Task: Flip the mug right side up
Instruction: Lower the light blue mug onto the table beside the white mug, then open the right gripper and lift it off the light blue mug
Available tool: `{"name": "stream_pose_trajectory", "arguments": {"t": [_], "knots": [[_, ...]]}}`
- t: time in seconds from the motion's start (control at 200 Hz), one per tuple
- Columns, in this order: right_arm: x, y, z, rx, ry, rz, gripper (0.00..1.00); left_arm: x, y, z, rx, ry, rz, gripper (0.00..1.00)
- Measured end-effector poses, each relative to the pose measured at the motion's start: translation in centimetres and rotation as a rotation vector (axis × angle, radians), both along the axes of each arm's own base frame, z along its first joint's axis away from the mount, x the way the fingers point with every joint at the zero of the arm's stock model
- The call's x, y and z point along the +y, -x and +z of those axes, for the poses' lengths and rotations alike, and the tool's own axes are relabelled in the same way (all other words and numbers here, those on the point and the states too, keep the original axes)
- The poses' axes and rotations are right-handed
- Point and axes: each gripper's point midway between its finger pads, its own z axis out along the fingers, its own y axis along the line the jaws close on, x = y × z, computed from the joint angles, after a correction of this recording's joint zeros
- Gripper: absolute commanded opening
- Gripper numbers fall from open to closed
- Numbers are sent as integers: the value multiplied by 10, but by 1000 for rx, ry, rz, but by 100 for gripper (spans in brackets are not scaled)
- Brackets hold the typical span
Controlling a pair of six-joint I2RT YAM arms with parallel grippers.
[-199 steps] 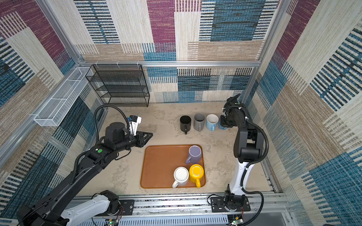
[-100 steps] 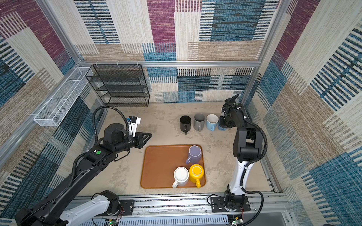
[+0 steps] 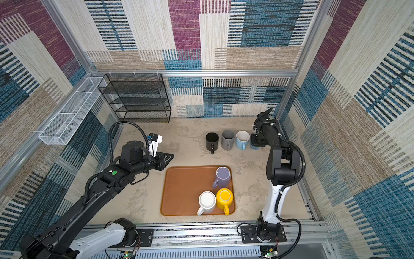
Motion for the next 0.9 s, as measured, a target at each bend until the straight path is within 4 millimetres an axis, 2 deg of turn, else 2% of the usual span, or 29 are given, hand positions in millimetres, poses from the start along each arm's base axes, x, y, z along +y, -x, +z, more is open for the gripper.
{"name": "stream_pose_trajectory", "arguments": {"t": [0.135,0.481,0.902], "knots": [[-1,-1,-1,-1,5,-1,0,-1,-1,2,1,-1,0,29],[-1,-1,-8,15,4,-2,11,-1,-2,2,20,-18,-3,30],[0,3,-12,38,-11,-12,38,4,-5,-5,74,-73,23,27]]}}
